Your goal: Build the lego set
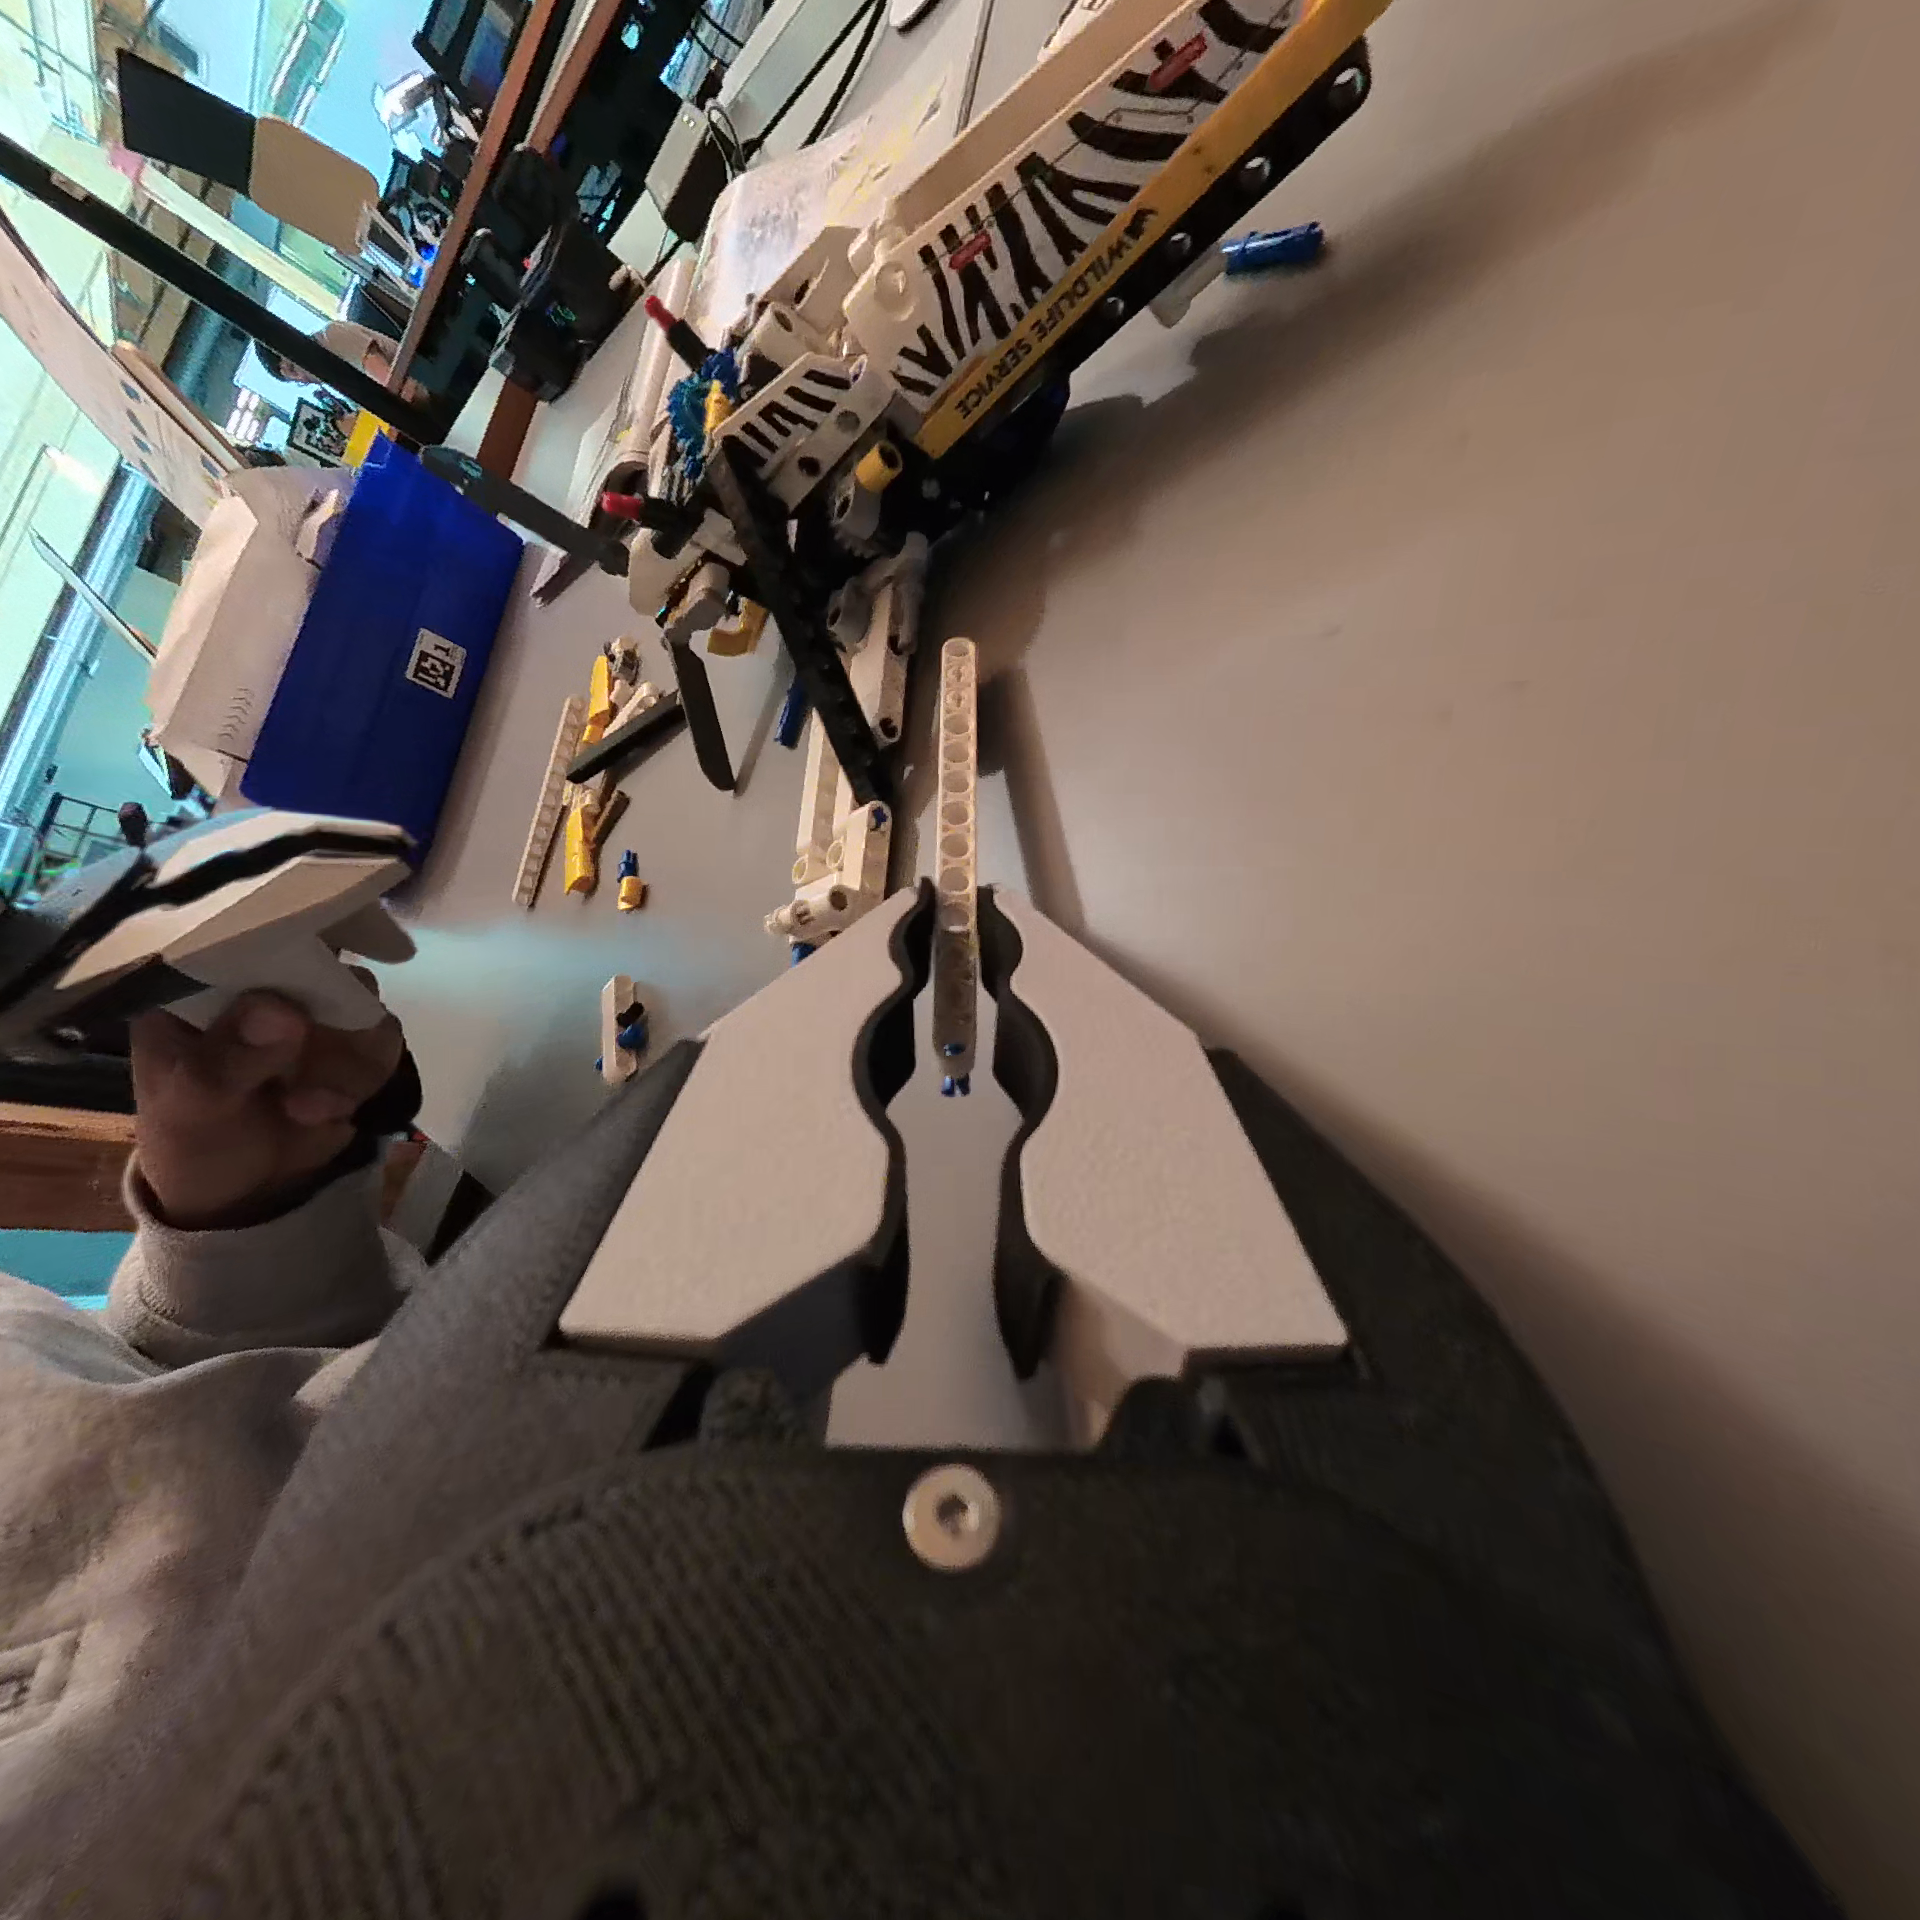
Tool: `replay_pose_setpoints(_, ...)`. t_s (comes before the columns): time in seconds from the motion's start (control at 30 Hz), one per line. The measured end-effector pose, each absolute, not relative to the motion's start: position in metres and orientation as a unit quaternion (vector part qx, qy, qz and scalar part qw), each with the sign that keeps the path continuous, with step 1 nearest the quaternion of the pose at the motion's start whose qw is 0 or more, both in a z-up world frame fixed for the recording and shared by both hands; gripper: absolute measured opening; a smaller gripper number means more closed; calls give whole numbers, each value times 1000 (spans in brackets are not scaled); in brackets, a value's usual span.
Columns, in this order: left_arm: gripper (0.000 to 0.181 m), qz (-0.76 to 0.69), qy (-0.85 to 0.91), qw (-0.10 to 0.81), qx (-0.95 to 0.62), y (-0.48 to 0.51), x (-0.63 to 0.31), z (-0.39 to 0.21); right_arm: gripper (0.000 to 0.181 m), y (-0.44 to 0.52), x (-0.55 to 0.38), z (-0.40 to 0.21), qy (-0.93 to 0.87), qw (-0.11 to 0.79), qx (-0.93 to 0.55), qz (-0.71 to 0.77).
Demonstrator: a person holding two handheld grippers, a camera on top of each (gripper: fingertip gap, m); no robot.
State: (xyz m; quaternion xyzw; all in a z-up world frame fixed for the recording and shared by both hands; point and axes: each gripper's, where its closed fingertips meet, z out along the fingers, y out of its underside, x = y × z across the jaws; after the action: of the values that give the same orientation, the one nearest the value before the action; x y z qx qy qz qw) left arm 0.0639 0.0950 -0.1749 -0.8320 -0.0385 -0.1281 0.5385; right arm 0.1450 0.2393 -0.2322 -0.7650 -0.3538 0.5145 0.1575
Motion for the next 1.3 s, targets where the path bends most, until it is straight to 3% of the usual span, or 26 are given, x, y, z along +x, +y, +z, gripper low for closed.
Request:
replay_pose_setpoints(0.1, 2, -145, -39, 556, -818, 84, 72, -174, 20, 241, 147, -225, -356, 174, -751, 528)
replay_pose_setpoints(0.27, 4, -250, -62, 589, -766, 69, 84, -156, 23, 229, 141, -228, -395, 145, -742, 521)
replay_pose_setpoints(0.5, 4, -203, -92, 611, -759, 56, 56, -157, 33, 229, 139, -228, -504, 214, -701, 457)
replay_pose_setpoints(0.73, 3, -190, -78, 623, -755, 60, 57, -162, 23, 229, 145, -237, -637, 307, -637, 305)
replay_pose_setpoints(0.83, 4, -190, -64, 617, -761, 64, 62, -166, 20, 228, 144, -247, -646, 297, -646, 277)
replay_pose_setpoints(0.87, 4, -189, -59, 616, -763, 64, 64, -166, 8, 228, 143, -247, -641, 297, -651, 279)
replay_pose_setpoints(0.97, 5, -195, -36, 623, -757, 66, 72, -162, 7, 237, 145, -239, -610, 316, -670, 280)
replay_pose_setpoints(1.13, 17, -293, -32, 652, -698, 71, 86, -138, 6, 223, 143, -170, -464, 312, -657, 505)
replay_pose_setpoints(1.23, 40, -465, -62, 659, -588, 68, 93, -105, 5, 176, 142, -100, -341, 193, -538, 746)
replay_pose_setpoints(1.3, 49, -583, -93, 636, -498, 65, 88, -87, 5, 142, 140, -83, -307, 94, -481, 816)
